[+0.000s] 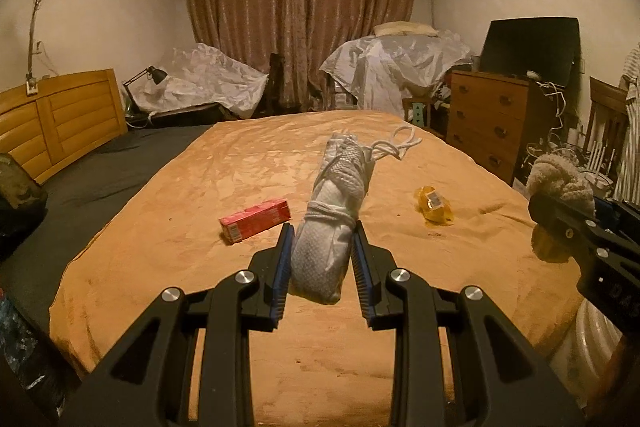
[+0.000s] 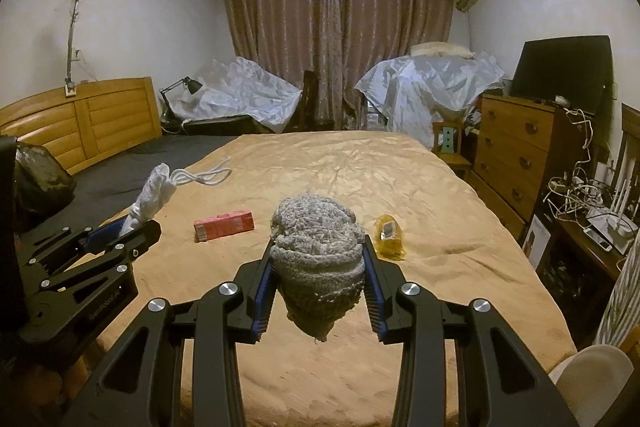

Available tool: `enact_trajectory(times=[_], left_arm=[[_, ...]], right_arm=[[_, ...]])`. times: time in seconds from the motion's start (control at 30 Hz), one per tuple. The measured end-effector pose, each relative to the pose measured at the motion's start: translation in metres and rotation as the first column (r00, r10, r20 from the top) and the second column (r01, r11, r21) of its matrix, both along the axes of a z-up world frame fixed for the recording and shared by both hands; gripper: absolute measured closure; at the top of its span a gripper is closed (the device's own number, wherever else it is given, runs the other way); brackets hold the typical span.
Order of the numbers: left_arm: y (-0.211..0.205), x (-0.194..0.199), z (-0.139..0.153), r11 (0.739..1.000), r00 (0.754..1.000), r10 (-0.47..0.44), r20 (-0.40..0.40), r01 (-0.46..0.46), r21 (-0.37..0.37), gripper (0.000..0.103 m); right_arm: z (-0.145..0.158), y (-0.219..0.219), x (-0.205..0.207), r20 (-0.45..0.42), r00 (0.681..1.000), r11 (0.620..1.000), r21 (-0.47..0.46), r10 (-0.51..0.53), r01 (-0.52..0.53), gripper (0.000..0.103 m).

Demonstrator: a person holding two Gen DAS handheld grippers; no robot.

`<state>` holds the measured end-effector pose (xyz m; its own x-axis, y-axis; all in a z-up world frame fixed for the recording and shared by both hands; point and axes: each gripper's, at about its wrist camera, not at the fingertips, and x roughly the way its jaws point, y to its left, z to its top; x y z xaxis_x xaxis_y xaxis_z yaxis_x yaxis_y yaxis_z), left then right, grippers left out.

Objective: Collect trash
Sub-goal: 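Lift both socks in both tools above the bed, then carry both socks in both tools over the white bucket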

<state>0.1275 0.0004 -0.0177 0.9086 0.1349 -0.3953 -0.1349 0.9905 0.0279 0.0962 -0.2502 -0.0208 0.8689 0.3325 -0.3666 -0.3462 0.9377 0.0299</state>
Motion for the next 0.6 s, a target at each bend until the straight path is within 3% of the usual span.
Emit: enact_trajectory(times=[0.27, 0.6], left_arm=[[-0.02, 0.002, 0.005, 0.999, 0.999, -0.048, 0.007, 0.048, 0.006, 0.075], [-0.072, 0.01, 0.01, 0.986, 0.986, -0.168, 0.002, 0.168, 0.009, 0.075]], right_arm=[[0.007, -0.022, -0.005, 0.002, 0.999, 0.999, 0.001, -0.041, 0.041, 0.063], [0.016, -0.091, -0.018, 0.008, 0.989, 0.989, -0.016, -0.145, 0.145, 0.063]])
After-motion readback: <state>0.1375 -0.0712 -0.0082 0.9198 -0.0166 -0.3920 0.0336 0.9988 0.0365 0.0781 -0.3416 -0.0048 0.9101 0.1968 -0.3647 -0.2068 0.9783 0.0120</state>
